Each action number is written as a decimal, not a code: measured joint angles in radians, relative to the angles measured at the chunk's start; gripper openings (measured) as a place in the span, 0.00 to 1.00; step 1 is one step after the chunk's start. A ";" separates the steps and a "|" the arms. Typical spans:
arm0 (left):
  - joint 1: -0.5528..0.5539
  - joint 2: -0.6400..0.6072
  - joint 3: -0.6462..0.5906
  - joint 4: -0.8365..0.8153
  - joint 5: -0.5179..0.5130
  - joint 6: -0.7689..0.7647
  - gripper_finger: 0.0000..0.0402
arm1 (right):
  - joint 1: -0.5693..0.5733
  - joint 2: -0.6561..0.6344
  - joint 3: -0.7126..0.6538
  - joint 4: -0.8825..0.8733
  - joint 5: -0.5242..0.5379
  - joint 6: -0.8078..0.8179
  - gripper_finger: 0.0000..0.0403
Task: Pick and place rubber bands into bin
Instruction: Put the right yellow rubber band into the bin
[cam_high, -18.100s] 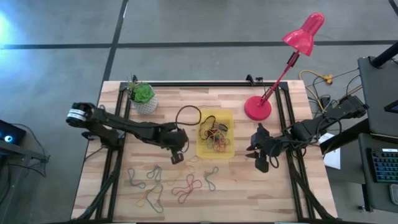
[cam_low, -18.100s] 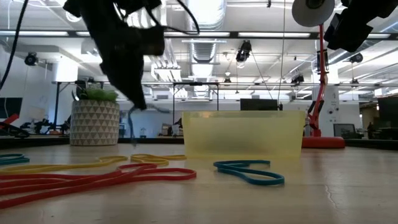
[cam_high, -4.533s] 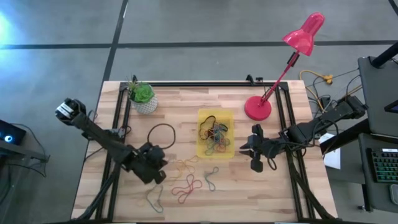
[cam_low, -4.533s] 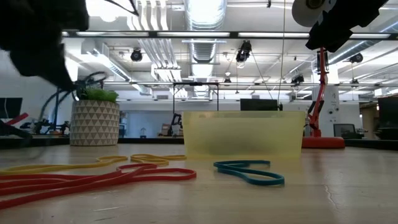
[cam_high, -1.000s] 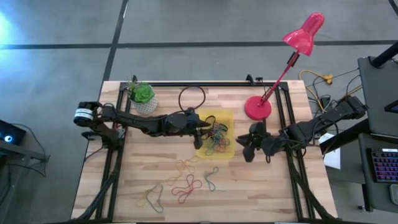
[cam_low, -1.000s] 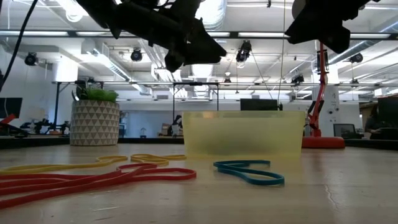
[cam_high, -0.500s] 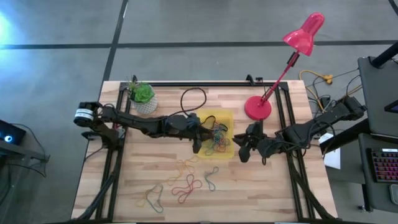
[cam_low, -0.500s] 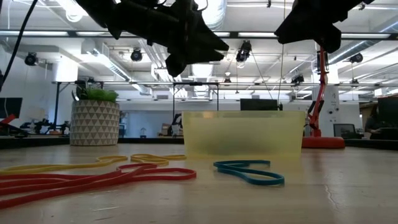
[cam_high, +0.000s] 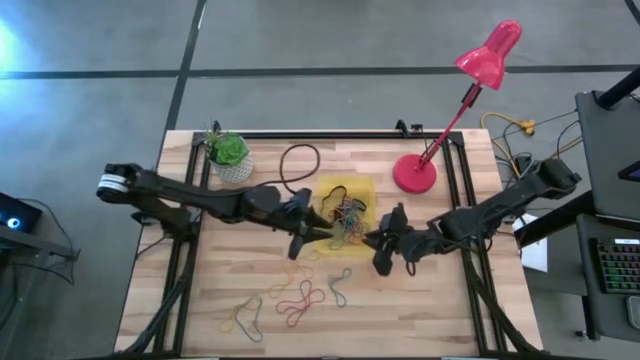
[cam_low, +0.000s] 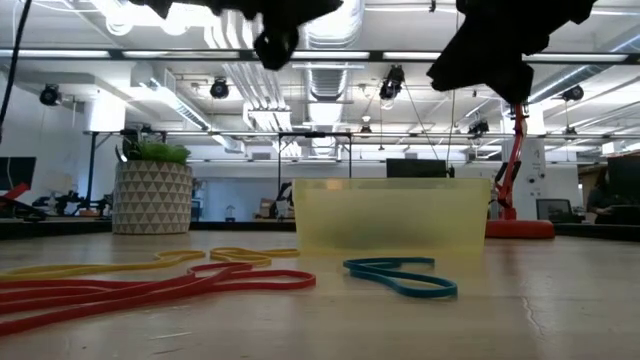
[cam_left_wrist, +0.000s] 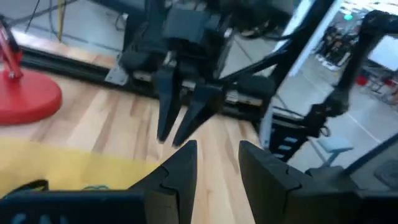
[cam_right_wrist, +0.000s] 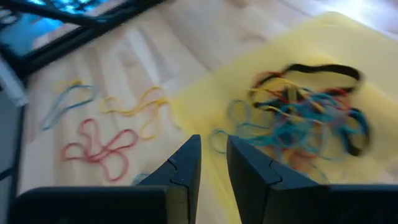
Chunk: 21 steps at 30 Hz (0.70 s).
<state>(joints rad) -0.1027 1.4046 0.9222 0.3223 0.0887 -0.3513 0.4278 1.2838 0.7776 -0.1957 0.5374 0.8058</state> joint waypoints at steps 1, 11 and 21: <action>-0.006 -0.025 0.000 -0.037 0.000 0.001 0.26 | 0.000 0.005 0.000 0.023 -0.016 -0.017 0.17; -0.112 -0.222 -0.006 -0.505 0.019 0.002 0.26 | 0.000 0.012 0.000 0.178 -0.051 -0.134 0.17; -0.196 -0.243 -0.102 -0.586 0.050 -0.276 0.26 | 0.000 0.014 0.001 0.323 -0.142 -0.225 0.17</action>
<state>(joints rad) -0.2983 1.1619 0.8198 -0.2639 0.1383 -0.6277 0.4282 1.2980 0.7784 0.1272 0.3958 0.5804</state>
